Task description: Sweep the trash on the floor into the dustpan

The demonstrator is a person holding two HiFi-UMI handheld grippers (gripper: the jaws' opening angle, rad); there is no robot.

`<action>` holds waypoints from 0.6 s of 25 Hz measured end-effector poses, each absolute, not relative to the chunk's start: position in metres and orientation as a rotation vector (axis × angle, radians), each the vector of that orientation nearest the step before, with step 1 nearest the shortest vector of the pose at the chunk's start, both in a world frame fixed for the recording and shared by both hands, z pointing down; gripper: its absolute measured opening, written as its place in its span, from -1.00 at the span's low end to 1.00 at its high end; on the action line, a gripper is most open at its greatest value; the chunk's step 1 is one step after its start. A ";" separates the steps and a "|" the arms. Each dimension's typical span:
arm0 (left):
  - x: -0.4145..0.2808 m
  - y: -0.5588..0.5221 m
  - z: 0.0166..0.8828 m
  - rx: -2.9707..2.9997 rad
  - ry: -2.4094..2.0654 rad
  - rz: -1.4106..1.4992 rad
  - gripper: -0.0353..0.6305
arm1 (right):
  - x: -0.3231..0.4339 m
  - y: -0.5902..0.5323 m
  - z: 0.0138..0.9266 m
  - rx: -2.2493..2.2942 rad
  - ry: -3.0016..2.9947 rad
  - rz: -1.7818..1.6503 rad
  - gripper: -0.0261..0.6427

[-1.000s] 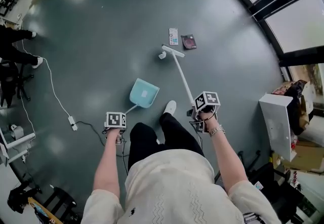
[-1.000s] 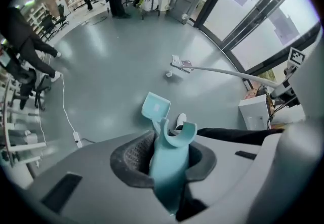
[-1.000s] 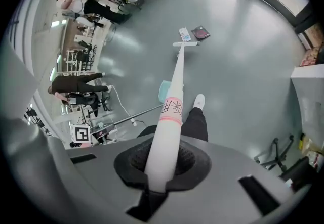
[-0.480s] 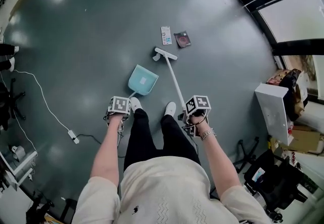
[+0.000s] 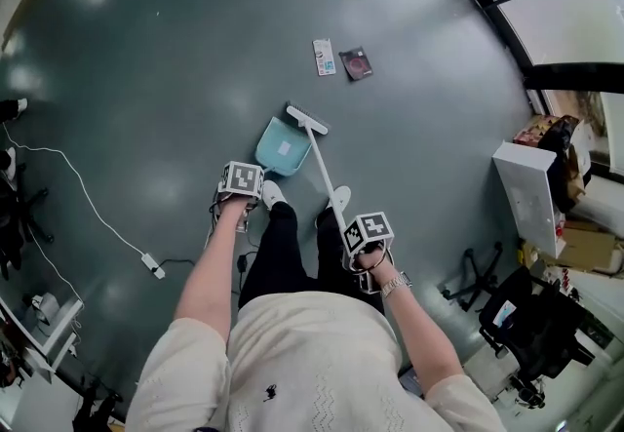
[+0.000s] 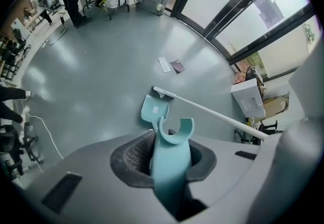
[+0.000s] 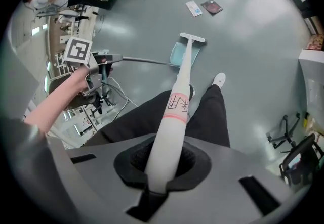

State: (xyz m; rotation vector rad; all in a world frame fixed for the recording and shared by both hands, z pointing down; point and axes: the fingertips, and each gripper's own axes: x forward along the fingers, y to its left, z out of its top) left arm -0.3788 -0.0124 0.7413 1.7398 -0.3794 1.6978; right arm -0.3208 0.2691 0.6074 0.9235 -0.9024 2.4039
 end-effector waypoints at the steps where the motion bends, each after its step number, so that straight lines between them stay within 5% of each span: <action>1: -0.380 -0.013 0.742 1.743 -0.377 1.700 -0.62 | -0.326 0.269 0.603 0.902 -0.905 2.409 -0.87; 15: -0.377 -0.016 0.738 1.822 -0.300 1.709 -0.62 | -0.324 0.283 0.536 0.897 -0.935 2.460 -0.87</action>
